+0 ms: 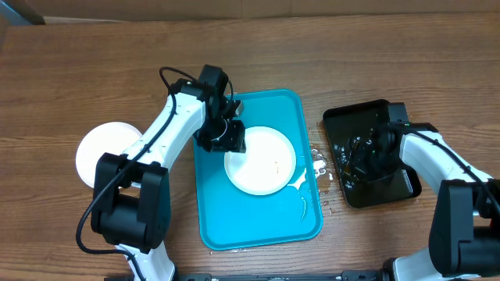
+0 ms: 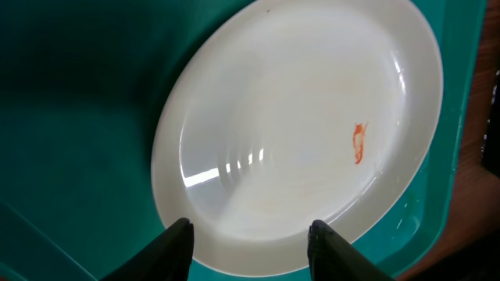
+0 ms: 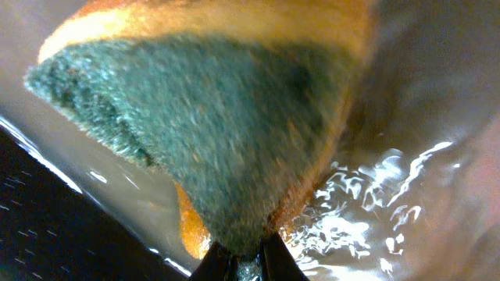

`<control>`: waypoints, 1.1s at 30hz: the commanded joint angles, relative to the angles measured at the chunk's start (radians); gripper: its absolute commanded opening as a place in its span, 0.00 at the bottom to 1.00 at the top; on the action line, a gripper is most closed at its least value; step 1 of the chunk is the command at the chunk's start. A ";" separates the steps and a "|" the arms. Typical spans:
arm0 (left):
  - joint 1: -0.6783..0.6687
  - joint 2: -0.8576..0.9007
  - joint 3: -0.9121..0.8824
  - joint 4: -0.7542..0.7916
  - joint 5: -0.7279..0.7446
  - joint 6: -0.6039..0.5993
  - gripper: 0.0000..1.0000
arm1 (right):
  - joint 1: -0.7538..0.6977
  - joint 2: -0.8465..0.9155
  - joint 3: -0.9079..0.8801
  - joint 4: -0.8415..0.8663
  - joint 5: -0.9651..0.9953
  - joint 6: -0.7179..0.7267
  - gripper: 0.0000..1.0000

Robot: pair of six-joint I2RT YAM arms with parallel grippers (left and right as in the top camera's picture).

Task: Clean dirty plates on tray and stack at the side
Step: 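Grasp the sponge in the black tray with the right gripper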

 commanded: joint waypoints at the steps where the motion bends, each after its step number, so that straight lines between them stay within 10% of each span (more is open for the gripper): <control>1: 0.003 -0.032 0.024 0.008 0.003 0.051 0.55 | -0.005 -0.002 0.072 -0.069 0.106 0.005 0.04; 5: 0.001 -0.032 0.017 0.011 -0.048 0.073 0.71 | -0.005 -0.028 0.180 -0.164 0.147 -0.006 0.32; 11: -0.004 -0.032 -0.016 0.038 -0.093 0.073 0.76 | -0.005 -0.022 0.190 -0.143 0.272 0.012 0.47; 17: -0.001 -0.032 -0.083 0.080 -0.126 0.073 0.80 | -0.005 0.064 0.107 -0.038 0.307 0.088 0.45; 22: -0.002 -0.032 -0.092 0.109 -0.124 0.073 0.81 | -0.005 0.121 0.100 -0.016 0.288 0.087 0.04; 31: -0.005 -0.032 -0.092 0.120 -0.097 0.072 0.84 | -0.005 0.065 0.224 -0.087 0.158 -0.142 0.04; 33: -0.007 -0.032 -0.092 0.121 -0.097 0.072 0.84 | -0.005 0.034 0.252 -0.107 0.144 -0.161 0.22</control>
